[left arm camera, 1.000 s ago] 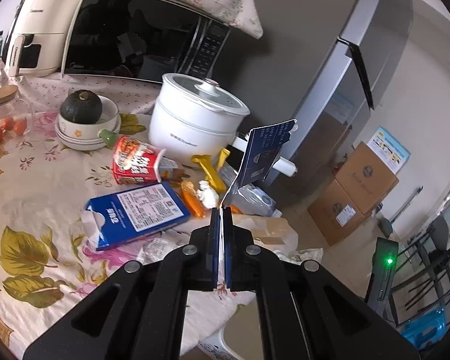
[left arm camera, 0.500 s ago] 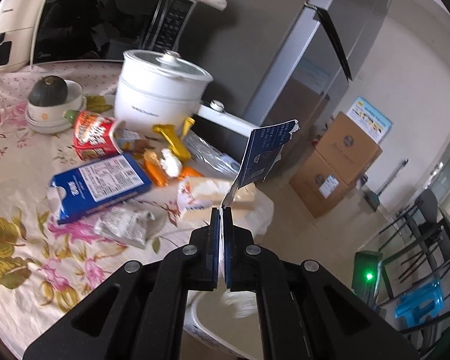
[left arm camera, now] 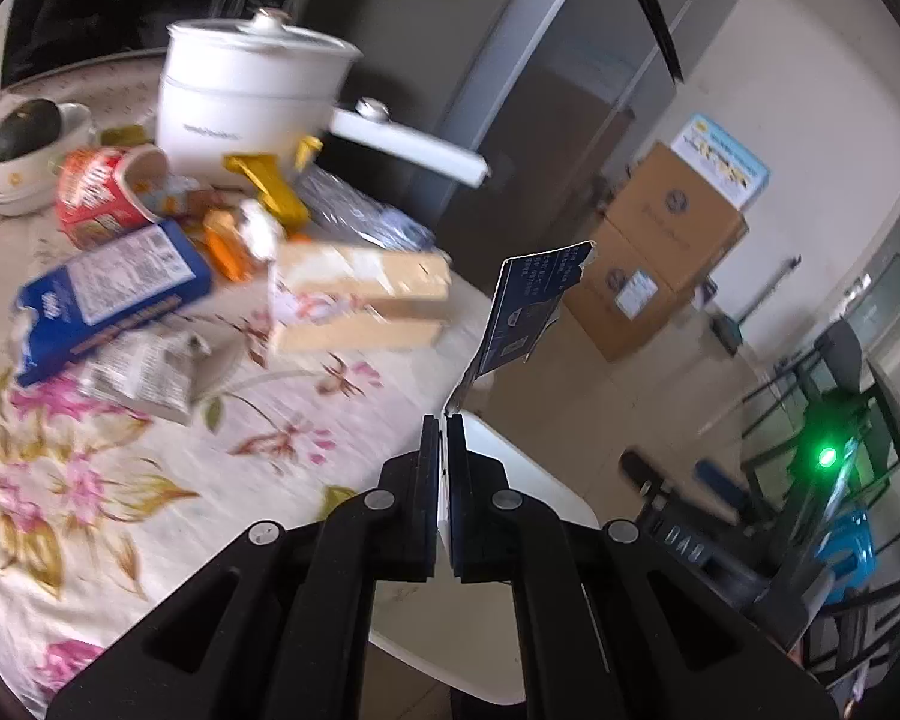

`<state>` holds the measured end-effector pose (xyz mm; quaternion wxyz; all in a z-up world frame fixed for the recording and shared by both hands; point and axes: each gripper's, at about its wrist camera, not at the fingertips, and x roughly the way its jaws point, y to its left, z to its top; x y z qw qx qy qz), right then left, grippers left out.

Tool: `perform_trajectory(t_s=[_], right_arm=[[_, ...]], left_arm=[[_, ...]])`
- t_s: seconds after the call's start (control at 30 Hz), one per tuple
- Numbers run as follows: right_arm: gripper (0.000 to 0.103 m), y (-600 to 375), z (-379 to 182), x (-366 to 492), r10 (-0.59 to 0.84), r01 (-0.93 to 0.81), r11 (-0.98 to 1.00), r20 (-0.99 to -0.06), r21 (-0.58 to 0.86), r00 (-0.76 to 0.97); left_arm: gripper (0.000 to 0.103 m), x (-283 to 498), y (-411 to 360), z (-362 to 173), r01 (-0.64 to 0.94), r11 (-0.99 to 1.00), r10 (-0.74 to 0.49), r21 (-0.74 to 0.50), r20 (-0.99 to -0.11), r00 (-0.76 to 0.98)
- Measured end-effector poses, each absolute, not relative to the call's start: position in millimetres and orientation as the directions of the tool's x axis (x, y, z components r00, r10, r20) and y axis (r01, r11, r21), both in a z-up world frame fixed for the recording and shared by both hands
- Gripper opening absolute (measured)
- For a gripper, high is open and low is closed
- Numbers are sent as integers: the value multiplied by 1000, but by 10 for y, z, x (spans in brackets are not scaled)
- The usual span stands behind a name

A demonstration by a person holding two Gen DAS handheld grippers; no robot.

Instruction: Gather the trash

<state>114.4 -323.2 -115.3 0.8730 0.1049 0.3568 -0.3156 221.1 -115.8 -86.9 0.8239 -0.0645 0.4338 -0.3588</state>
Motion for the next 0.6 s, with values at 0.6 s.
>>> perform_trajectory(t_s=[0.6], right_arm=[[94,-3618,-1229,1046,-496,710,704,-730,-21,470]], left_arm=[[7,1940,-2003,-1901,569,728,-510,-383,-857,77]])
